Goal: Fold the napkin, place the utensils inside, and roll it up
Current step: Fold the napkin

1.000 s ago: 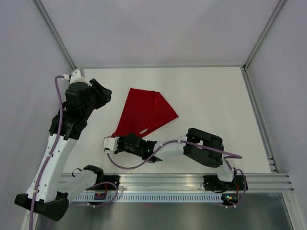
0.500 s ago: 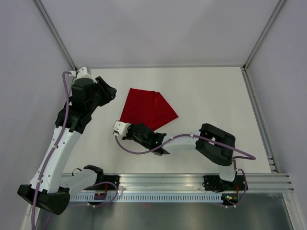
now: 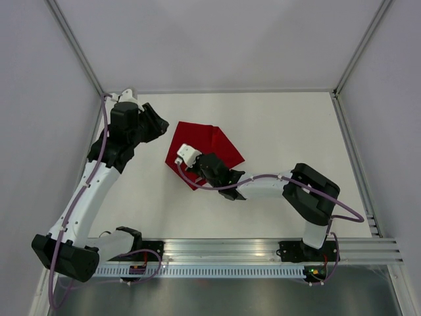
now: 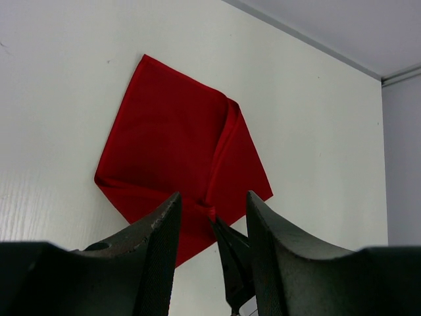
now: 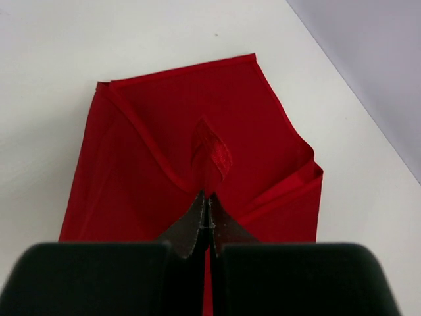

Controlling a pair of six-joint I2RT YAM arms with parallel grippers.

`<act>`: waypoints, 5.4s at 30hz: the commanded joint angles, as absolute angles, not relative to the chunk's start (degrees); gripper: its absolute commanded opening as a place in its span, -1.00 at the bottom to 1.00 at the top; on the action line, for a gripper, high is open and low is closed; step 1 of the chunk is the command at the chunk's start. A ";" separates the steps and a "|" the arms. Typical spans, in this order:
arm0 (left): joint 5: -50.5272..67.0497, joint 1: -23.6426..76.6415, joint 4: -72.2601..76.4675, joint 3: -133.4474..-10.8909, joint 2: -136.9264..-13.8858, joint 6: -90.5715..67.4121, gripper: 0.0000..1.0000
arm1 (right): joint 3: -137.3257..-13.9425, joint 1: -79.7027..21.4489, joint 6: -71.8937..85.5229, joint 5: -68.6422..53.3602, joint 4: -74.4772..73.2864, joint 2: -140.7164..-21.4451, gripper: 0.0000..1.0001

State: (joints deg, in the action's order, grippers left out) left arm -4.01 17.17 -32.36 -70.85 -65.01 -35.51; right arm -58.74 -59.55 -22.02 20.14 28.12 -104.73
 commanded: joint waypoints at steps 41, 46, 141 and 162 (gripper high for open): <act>10.11 18.10 -19.60 -61.00 -78.13 -32.08 -0.01 | -58.09 -41.58 -4.58 11.87 12.57 -106.08 -0.99; 10.02 18.81 -18.64 -60.29 -79.36 -31.99 0.01 | -59.24 -39.38 -2.99 10.02 9.93 -106.44 -0.79; 8.35 32.16 -10.81 -62.23 -95.80 -32.08 0.05 | -67.59 -21.01 -2.81 -15.91 -8.17 -108.02 -0.94; -15.29 49.92 -4.92 -66.35 -100.01 -10.03 0.22 | -70.75 -21.01 -2.37 -15.21 -9.05 -110.39 -0.63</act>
